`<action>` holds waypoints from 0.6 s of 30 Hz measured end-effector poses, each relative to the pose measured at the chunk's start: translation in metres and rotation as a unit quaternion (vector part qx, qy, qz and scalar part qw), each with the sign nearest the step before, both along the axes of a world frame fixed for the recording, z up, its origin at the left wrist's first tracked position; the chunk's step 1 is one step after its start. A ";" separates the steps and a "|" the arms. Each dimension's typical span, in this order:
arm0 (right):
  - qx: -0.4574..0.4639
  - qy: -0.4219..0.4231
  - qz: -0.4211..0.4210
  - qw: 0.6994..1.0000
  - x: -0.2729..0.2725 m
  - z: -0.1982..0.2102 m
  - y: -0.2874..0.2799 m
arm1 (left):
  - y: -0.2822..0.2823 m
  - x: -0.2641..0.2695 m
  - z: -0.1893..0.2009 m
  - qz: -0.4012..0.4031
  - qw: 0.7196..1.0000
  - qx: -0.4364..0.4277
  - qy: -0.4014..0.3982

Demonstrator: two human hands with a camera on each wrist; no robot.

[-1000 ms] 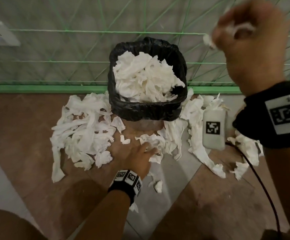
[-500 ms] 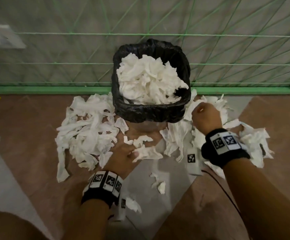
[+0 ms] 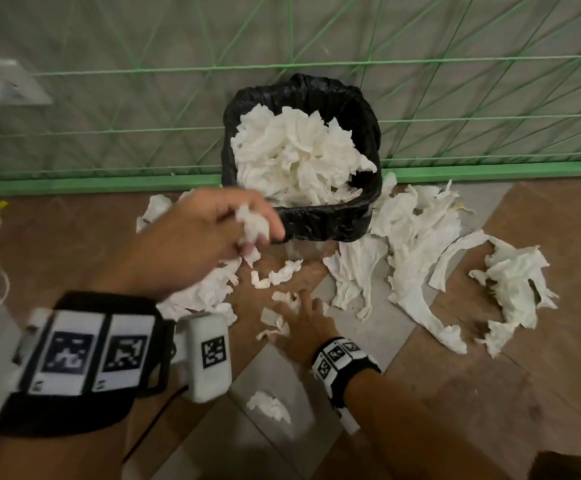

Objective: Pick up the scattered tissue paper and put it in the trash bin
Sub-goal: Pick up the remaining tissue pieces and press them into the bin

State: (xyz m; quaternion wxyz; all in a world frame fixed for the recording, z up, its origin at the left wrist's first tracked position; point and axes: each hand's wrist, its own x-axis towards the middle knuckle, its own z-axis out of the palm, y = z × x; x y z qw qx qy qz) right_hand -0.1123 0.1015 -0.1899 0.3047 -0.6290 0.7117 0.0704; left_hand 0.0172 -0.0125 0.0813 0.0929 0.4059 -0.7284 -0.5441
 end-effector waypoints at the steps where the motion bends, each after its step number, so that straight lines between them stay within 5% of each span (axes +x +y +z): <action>1: -0.016 0.017 0.003 1.000 0.005 -0.004 0.001 | -0.005 -0.006 0.016 0.017 0.999 -0.025 0.021; 6: -0.005 0.031 0.085 0.996 0.008 0.002 0.005 | -0.041 -0.054 0.054 0.098 0.977 -0.178 0.069; 12: -0.144 -0.082 0.108 0.980 -0.019 0.099 0.007 | -0.073 -0.083 0.020 0.019 0.950 -0.311 -0.031; 14: -0.216 -0.101 0.142 0.961 -0.027 0.138 0.005 | -0.069 -0.076 0.005 0.135 0.925 -0.354 0.034; 16: -0.311 -0.134 0.137 0.931 -0.034 0.176 0.000 | -0.055 -0.062 -0.015 0.284 0.867 -0.370 0.174; 18: -0.422 -0.168 0.086 0.887 -0.044 0.214 -0.012 | -0.030 -0.042 -0.046 0.364 0.823 -0.370 0.229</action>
